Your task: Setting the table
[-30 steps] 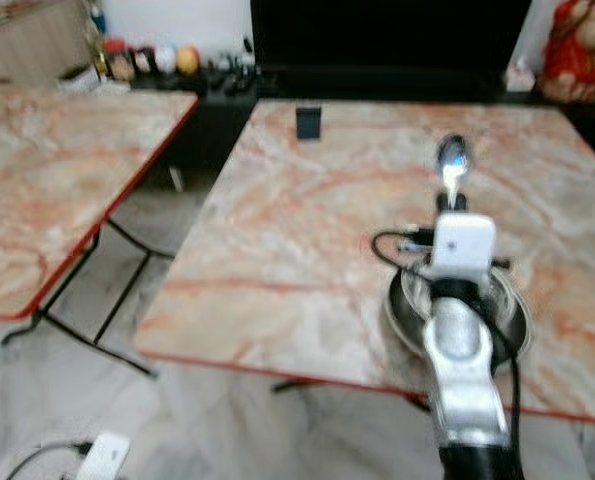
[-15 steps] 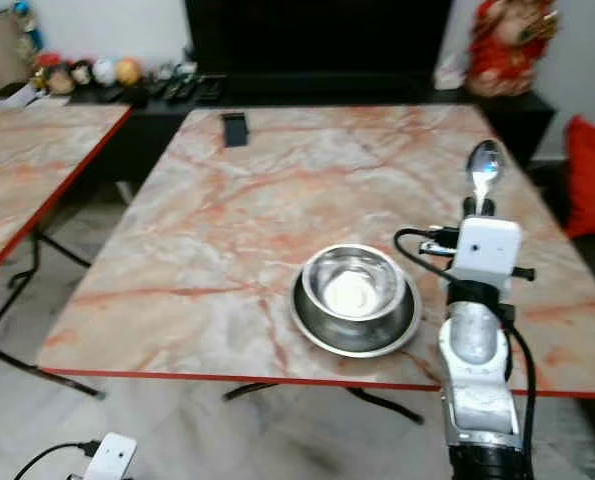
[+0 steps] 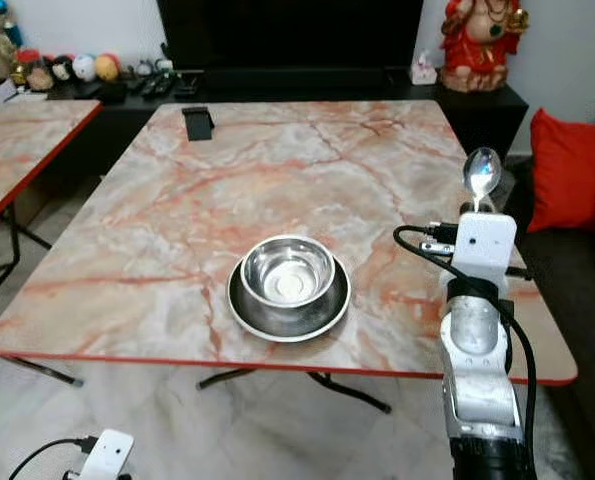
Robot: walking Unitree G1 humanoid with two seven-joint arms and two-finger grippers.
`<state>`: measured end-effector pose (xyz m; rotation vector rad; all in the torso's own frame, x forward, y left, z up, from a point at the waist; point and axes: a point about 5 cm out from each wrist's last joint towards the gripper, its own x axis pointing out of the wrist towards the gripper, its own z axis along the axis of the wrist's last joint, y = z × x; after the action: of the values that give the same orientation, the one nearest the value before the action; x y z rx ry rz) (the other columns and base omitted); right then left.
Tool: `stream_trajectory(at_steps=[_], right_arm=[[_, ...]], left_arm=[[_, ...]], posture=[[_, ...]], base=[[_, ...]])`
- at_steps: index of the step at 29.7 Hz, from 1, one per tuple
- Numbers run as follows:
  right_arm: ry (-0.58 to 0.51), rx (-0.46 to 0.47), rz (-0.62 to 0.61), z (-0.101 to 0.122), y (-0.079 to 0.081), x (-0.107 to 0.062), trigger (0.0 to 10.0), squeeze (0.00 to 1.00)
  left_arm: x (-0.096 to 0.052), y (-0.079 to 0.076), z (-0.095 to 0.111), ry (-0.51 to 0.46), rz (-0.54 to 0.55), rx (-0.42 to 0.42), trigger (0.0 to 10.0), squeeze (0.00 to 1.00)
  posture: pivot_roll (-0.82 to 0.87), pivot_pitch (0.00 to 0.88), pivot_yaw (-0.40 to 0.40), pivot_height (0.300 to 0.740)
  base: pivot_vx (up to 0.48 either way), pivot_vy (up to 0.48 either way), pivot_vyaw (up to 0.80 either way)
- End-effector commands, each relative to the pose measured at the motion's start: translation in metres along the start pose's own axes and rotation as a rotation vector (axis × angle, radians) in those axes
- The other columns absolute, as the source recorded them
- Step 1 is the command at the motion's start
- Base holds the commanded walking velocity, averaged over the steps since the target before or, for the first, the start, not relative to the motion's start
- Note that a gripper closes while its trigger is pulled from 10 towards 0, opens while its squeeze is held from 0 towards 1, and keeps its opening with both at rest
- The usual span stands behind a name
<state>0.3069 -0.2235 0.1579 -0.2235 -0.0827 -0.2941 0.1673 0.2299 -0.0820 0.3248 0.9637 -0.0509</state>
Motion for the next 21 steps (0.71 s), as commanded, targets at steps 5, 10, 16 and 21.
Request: stream_trajectory(at_steps=[5, 10, 16, 21], right_arm=[[0.205, 0.13, 0.077, -0.006, 0.015, 0.008, 10.0, 0.0], [0.322, 0.189, 0.1, -0.006, 0.022, 0.014, 10.0, 0.0], [0.401, 0.177, 0.167, -0.008, 0.031, 0.017, 10.0, 0.0], [0.467, 0.169, 0.195, -0.015, 0.037, 0.014, 10.0, 0.0]], left_arm=[[-0.001, 0.006, -0.003, 0.025, 0.005, 0.012, 10.0, 0.0], [0.0, 0.006, -0.003, 0.028, 0.002, 0.012, 10.0, 0.0], [0.0, 0.006, -0.003, 0.03, -0.002, 0.014, 10.0, 0.0], [0.0, 0.006, -0.002, 0.028, -0.004, 0.017, 10.0, 0.0]], posture=[[-0.04, 0.0, 0.037, 0.74], [-0.04, 0.0, 0.041, 0.74], [-0.04, 0.0, 0.043, 0.74], [-0.04, 0.0, 0.043, 0.74]], base=[[0.0, 0.0, 0.0], [0.0, 0.0, 0.0], [0.0, 0.0, 0.0], [0.0, 0.0, 0.0]])
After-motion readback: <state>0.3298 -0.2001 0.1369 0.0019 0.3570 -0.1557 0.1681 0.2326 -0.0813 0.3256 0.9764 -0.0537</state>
